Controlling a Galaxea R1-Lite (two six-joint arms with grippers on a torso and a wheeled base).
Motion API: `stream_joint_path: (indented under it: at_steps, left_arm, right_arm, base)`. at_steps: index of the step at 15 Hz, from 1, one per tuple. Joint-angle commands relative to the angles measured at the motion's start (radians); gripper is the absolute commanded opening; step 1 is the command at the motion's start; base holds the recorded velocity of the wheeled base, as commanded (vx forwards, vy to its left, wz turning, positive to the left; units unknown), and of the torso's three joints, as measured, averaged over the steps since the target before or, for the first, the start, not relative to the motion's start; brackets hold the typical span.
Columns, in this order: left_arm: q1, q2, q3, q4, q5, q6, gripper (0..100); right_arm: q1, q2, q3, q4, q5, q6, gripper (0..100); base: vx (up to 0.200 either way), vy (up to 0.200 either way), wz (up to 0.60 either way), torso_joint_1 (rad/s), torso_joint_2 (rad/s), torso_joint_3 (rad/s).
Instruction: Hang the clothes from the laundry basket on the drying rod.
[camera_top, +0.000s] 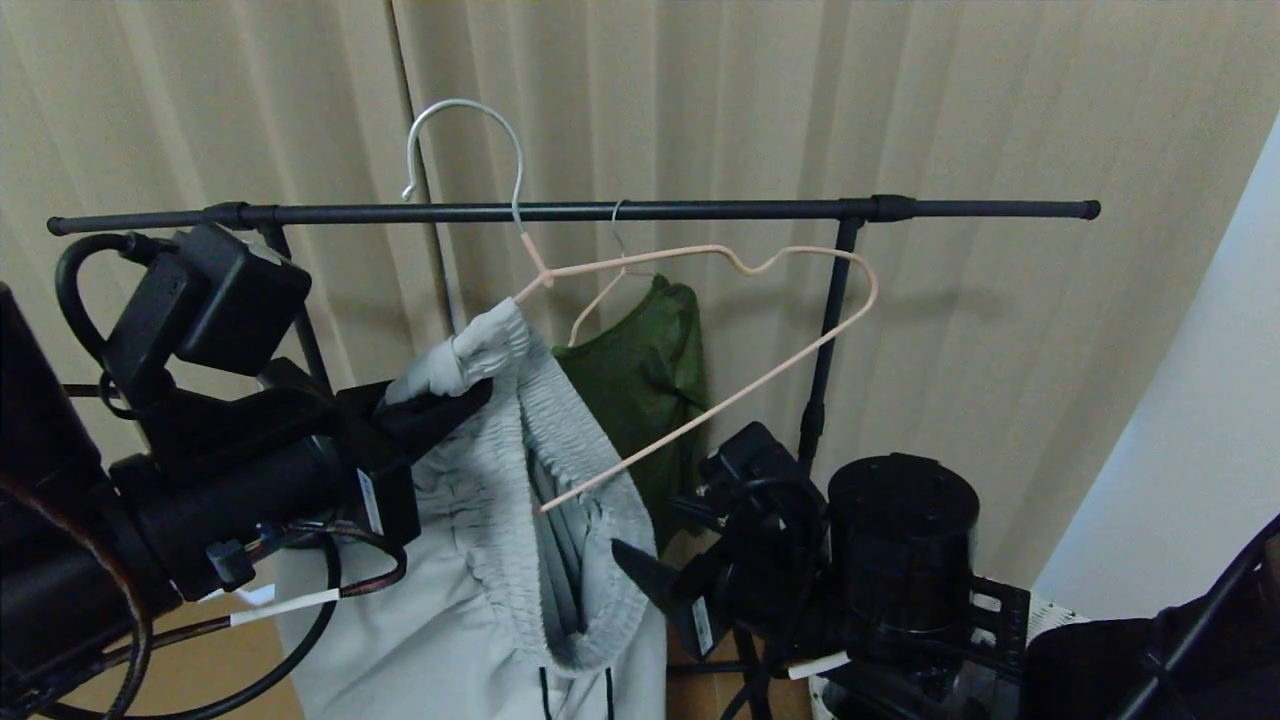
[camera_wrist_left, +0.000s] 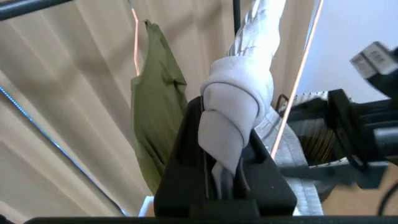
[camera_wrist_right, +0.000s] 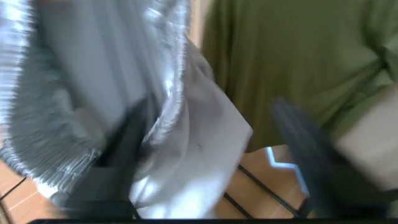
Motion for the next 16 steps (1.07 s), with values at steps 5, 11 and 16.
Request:
stream_joint_path:
  at_steps: [5,11,16]
  left_arm:
    - [0.007,-0.033,0.022,0.001,0.001,0.006,0]
    - [0.01,-0.038,0.057,0.003,0.003,0.079,0]
    - [0.061,-0.041,0.117,0.003,0.003,0.22,0]
  right_arm:
    - [-0.115,-0.049,0.003,0.001,-0.005,-0.001,0]
    - [-0.291,-0.069,-0.061,0.006,-0.003,-0.004,0]
    - [-0.363,-0.064,-0.1,0.02,0.004,-0.006,0]
  base:
    - [0.0,0.0,0.0,0.0,0.0,0.0]
    - [0.0,0.0,0.0,0.0,0.0,0.0]
    - [0.0,0.0,0.0,0.0,0.0,0.0]
